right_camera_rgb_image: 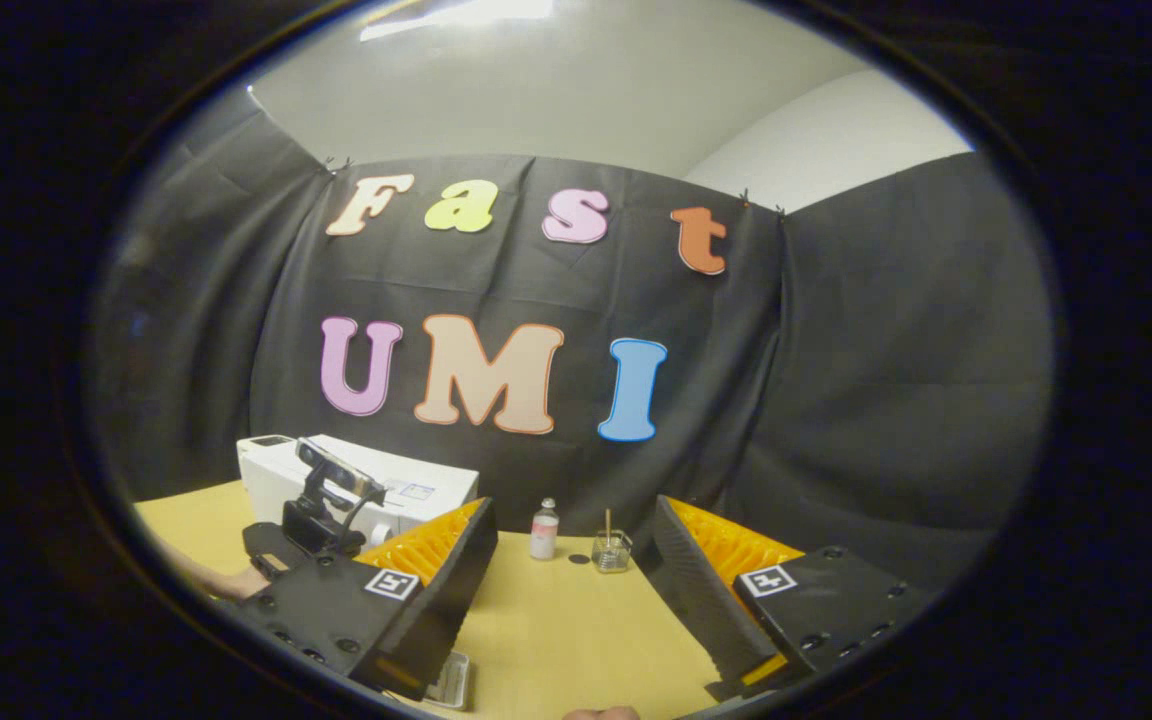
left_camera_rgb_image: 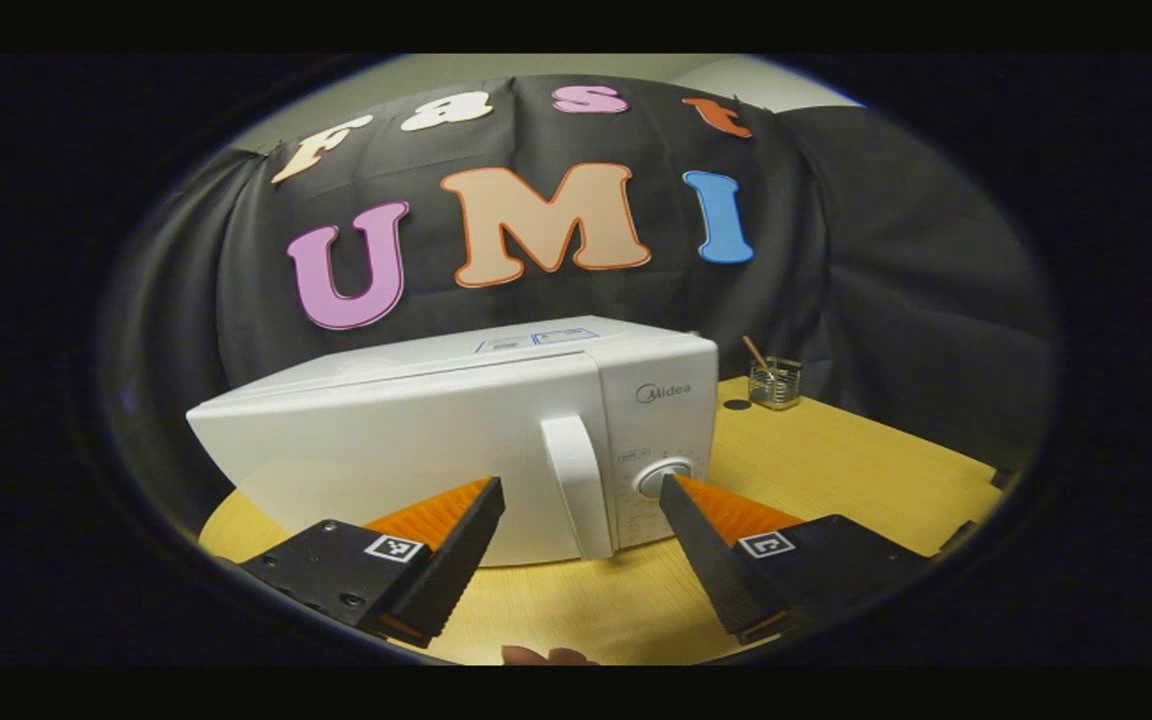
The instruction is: Open the microwave oven with the left hand, put the food in, and close the microwave oven.
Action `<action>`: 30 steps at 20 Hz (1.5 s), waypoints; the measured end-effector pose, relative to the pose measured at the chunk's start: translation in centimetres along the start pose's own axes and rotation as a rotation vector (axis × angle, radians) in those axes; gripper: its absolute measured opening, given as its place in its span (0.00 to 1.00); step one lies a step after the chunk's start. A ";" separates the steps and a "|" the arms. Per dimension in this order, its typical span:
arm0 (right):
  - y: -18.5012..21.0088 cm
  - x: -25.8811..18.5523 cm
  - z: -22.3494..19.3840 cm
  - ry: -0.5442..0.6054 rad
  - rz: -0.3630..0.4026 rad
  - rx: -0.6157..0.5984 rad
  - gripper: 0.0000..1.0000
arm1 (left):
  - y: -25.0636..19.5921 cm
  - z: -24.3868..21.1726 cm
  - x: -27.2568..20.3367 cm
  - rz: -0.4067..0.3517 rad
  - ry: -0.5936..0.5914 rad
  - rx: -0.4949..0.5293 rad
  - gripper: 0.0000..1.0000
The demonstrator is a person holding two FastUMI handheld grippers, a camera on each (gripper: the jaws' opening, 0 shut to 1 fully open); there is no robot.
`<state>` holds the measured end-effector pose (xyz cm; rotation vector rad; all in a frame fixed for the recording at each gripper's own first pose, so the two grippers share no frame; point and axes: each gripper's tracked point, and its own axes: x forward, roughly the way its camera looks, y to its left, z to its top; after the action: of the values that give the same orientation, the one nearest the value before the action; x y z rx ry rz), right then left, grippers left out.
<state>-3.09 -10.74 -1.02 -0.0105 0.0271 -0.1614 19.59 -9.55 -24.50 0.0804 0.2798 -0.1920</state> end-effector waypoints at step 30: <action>0.4 0.2 -1.9 0.071 0.037 0.015 1.00 | -0.2 -2.4 2.4 0.023 0.069 -0.108 0.11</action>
<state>-2.91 -10.41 -2.89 0.0104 0.0972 -0.1246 21.19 -9.96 -27.47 -0.0171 0.3576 -0.1513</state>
